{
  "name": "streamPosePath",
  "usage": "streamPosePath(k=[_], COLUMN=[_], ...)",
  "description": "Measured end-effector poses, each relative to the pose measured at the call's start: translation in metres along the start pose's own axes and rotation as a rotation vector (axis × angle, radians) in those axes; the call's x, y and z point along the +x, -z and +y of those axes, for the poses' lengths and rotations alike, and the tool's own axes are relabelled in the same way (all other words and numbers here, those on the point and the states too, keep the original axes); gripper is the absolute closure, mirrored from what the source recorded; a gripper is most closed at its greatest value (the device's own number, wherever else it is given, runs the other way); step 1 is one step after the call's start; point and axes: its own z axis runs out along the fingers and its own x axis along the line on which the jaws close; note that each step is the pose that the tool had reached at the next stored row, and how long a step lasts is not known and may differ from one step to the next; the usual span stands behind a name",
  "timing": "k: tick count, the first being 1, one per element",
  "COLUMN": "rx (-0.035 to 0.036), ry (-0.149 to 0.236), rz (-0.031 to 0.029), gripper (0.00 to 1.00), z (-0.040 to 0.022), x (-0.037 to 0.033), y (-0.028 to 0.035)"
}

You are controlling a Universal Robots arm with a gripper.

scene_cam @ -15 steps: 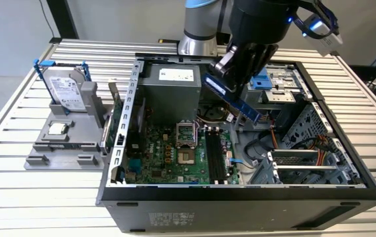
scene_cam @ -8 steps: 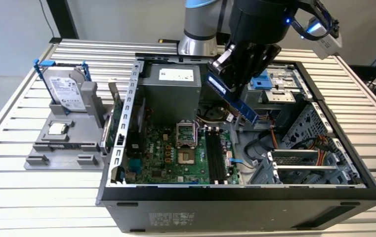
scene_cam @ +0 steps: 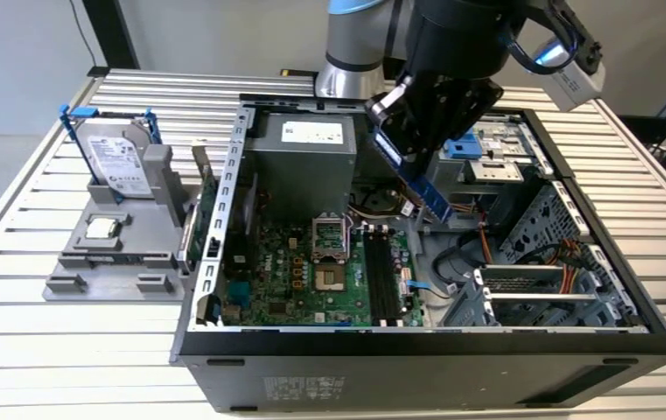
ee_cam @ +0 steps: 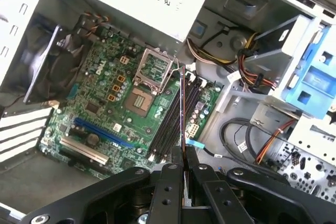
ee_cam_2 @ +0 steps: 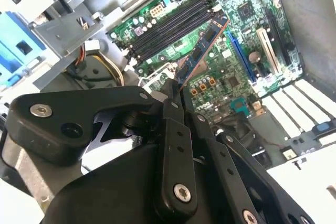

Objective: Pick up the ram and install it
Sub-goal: 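Pick up the ram and move it above insertion slot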

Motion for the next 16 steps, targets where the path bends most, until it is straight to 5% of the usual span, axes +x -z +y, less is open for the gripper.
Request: streamPosePath(k=[13, 16], rx=[0.0004, 0.0005], ry=[-0.204, -0.214], rz=[-0.005, -0.0052], gripper=[1.0, 1.0], z=[0.0, -0.0002], x=[0.0, -0.0004], y=[-0.0014, -0.0015])
